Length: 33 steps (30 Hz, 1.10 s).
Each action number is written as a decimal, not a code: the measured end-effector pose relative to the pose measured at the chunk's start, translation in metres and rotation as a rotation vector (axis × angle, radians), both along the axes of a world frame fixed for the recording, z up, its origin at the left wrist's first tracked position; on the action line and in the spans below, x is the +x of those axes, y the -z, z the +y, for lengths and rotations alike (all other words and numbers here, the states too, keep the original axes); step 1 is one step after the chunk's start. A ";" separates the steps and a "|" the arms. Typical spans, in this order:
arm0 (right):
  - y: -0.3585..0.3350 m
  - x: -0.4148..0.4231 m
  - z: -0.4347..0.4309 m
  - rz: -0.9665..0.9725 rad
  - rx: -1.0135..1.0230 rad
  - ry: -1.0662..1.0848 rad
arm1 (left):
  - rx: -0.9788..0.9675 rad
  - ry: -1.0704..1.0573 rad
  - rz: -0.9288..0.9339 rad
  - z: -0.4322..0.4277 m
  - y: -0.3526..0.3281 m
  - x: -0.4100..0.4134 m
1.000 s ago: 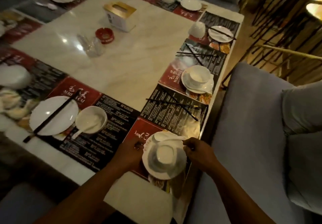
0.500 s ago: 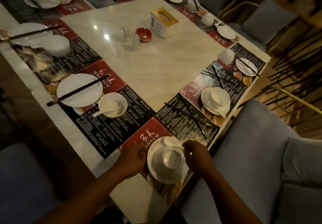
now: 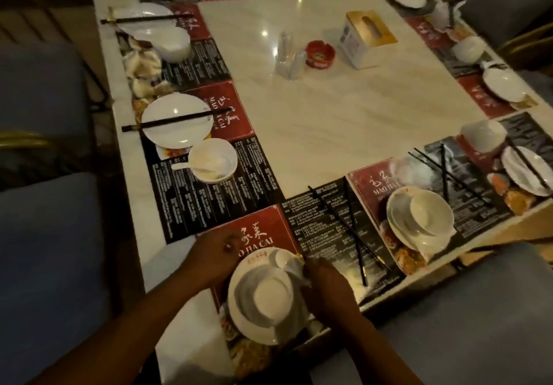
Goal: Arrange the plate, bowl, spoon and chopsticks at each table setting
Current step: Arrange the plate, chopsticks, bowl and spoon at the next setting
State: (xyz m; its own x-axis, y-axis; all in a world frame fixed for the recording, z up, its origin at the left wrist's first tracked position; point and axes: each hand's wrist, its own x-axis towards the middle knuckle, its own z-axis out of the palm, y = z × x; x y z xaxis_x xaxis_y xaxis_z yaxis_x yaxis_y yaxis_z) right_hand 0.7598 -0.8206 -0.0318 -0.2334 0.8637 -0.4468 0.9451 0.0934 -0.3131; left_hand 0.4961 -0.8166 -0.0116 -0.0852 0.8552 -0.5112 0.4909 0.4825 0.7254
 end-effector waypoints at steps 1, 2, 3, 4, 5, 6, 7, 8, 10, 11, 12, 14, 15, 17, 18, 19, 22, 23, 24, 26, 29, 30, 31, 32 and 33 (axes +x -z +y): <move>0.000 0.003 0.004 0.029 -0.009 -0.021 | 0.014 -0.051 0.001 -0.003 -0.002 0.005; -0.001 0.005 0.008 0.049 -0.016 -0.044 | 0.028 -0.093 0.000 -0.007 -0.004 0.010; -0.002 0.008 0.012 0.066 -0.025 -0.071 | 0.034 -0.119 -0.004 -0.013 -0.006 0.015; -0.005 0.010 0.016 0.090 -0.032 -0.100 | 0.033 -0.142 -0.008 -0.018 -0.009 0.020; -0.007 0.013 0.020 0.124 -0.034 -0.124 | 0.027 -0.164 -0.005 -0.023 -0.011 0.024; -0.009 0.016 0.024 0.151 -0.044 -0.148 | 0.018 -0.183 0.003 -0.028 -0.012 0.028; -0.011 0.019 0.028 0.182 -0.060 -0.167 | 0.005 -0.198 0.013 -0.033 -0.013 0.030; -0.012 0.021 0.033 0.202 -0.073 -0.176 | -0.008 -0.208 0.027 -0.038 -0.014 0.032; -0.014 0.025 0.045 0.201 -0.065 -0.165 | -0.009 -0.230 0.053 -0.044 -0.018 0.033; -0.015 0.027 0.053 0.189 -0.052 -0.131 | -0.004 -0.237 0.065 -0.048 -0.020 0.034; -0.016 0.029 0.062 0.181 -0.033 -0.086 | 0.001 -0.239 0.075 -0.052 -0.021 0.034; -0.013 0.033 0.078 0.170 0.005 -0.035 | 0.001 -0.235 0.086 -0.059 -0.021 0.037; -0.011 0.035 0.083 0.154 0.014 -0.028 | -0.001 -0.240 0.083 -0.063 -0.021 0.038; -0.004 0.038 0.089 0.107 0.034 -0.024 | -0.006 -0.268 0.074 -0.069 -0.019 0.041; 0.000 0.039 0.088 0.092 0.041 -0.021 | -0.009 -0.278 0.074 -0.072 -0.017 0.041; 0.004 0.040 0.087 0.084 0.050 -0.018 | -0.014 -0.284 0.075 -0.075 -0.016 0.042; 0.009 0.039 0.082 0.069 0.074 -0.009 | -0.030 -0.283 0.056 -0.079 -0.013 0.043; 0.008 0.039 0.081 0.053 0.075 -0.004 | -0.035 -0.276 0.049 -0.080 -0.013 0.043; 0.006 0.039 0.080 0.025 0.076 -0.001 | -0.039 -0.266 0.049 -0.080 -0.012 0.043; 0.000 0.037 0.077 -0.054 0.101 -0.027 | -0.049 -0.240 0.057 -0.081 -0.011 0.043; -0.012 0.030 0.065 -0.037 0.251 -0.125 | -0.068 -0.220 0.059 -0.081 -0.009 0.041; -0.019 0.025 0.059 0.052 0.274 -0.166 | -0.079 -0.208 0.056 -0.081 -0.009 0.041; -0.026 0.021 0.052 0.158 0.241 -0.230 | -0.089 -0.192 0.051 -0.081 -0.009 0.041; -0.033 0.015 0.044 0.260 0.154 -0.305 | -0.097 -0.175 0.044 -0.080 -0.009 0.041; -0.036 0.009 0.035 0.328 0.035 -0.369 | -0.101 -0.159 0.035 -0.080 -0.009 0.041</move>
